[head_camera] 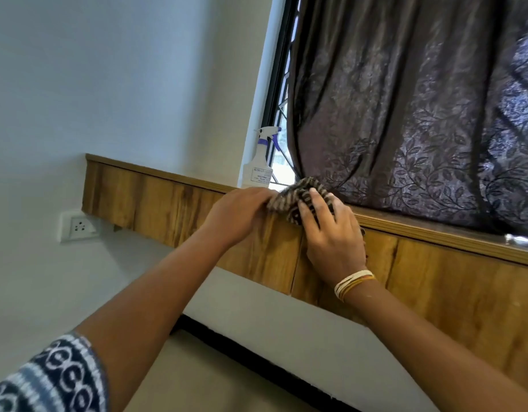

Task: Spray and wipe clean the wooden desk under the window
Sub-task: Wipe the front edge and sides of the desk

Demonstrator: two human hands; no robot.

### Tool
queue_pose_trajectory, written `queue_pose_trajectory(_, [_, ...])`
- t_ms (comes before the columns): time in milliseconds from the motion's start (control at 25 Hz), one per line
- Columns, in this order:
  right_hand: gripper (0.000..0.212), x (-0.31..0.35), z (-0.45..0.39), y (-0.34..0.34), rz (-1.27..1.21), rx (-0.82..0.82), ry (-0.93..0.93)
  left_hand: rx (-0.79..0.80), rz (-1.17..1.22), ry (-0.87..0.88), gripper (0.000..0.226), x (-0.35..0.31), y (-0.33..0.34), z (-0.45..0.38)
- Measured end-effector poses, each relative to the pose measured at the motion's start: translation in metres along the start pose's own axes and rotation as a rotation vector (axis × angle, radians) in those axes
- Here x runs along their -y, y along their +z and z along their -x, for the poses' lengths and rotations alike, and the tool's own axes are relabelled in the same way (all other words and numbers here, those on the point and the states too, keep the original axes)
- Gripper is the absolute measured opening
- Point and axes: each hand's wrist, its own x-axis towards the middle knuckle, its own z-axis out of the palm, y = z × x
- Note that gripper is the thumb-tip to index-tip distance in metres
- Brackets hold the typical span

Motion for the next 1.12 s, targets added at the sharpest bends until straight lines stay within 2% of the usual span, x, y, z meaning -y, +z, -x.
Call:
queue_pose_trajectory(80, [0.029,0.007,-0.003,0.005,0.019,-0.020,0.008,-0.117,-0.092,0.031,0.041,0.003,-0.003,0.021])
queue_pose_trajectory(120, [0.029,0.011,-0.007,0.008,0.031,-0.024,-0.008,-0.205,-0.048,-0.043,0.039,0.007,0.000,0.034])
queue_pose_trajectory(160, [0.030,0.013,-0.011,0.009,0.038,-0.022,-0.028,-0.295,0.042,-0.189,0.034,0.010,0.004,0.050])
queue_pose_trajectory(200, [0.031,0.016,-0.013,0.010,0.041,-0.016,-0.045,-0.375,0.160,-0.411,0.028,0.015,0.010,0.069])
queue_pose_trajectory(280, [0.033,0.017,-0.012,0.011,0.047,0.008,-0.057,-0.450,0.413,-0.939,0.015,0.035,0.029,0.103])
queue_pose_trajectory(320, [0.034,0.018,-0.010,0.011,0.046,0.015,-0.067,-0.417,0.581,-1.158,0.010,0.045,0.038,0.118])
queue_pose_trajectory(360, [0.035,0.016,-0.009,0.010,0.050,0.030,-0.086,-0.353,0.835,-1.306,0.011,0.053,0.047,0.127])
queue_pose_trajectory(400, [0.037,0.016,-0.009,0.011,0.056,0.064,-0.111,-0.300,1.141,-1.383,0.017,0.063,0.054,0.132])
queue_pose_trajectory(480, [0.037,0.023,-0.008,0.017,0.062,0.137,-0.185,-0.247,1.713,-1.356,0.035,0.076,0.060,0.129])
queue_pose_trajectory(560, [0.039,0.042,-0.006,0.026,0.031,0.168,-0.315,-0.325,2.045,-1.292,0.060,0.083,0.057,0.120])
queue_pose_trajectory(720, [0.042,0.077,0.017,0.034,-0.088,0.333,-0.807,-0.410,2.284,-1.384,0.079,0.103,0.047,0.108])
queue_pose_trajectory(760, [0.043,0.078,0.013,0.035,-0.083,0.364,-0.875,-0.401,2.315,-1.411,0.082,0.111,0.044,0.107])
queue_pose_trajectory(840, [0.042,0.072,-0.013,0.038,-0.053,0.345,-0.846,-0.361,2.359,-1.448,0.084,0.124,0.038,0.103])
queue_pose_trajectory(1000, [0.036,0.054,-0.055,0.037,0.030,0.177,-0.389,-0.349,2.402,-1.485,0.081,0.139,0.037,0.107])
queue_pose_trajectory(1080, [0.038,0.067,-0.037,0.039,0.024,0.145,-0.353,-0.341,2.385,-1.487,0.082,0.149,0.035,0.107])
queue_pose_trajectory(1120, [0.039,0.078,-0.023,0.041,-0.004,0.175,-0.428,-0.342,2.362,-1.495,0.081,0.155,0.033,0.106])
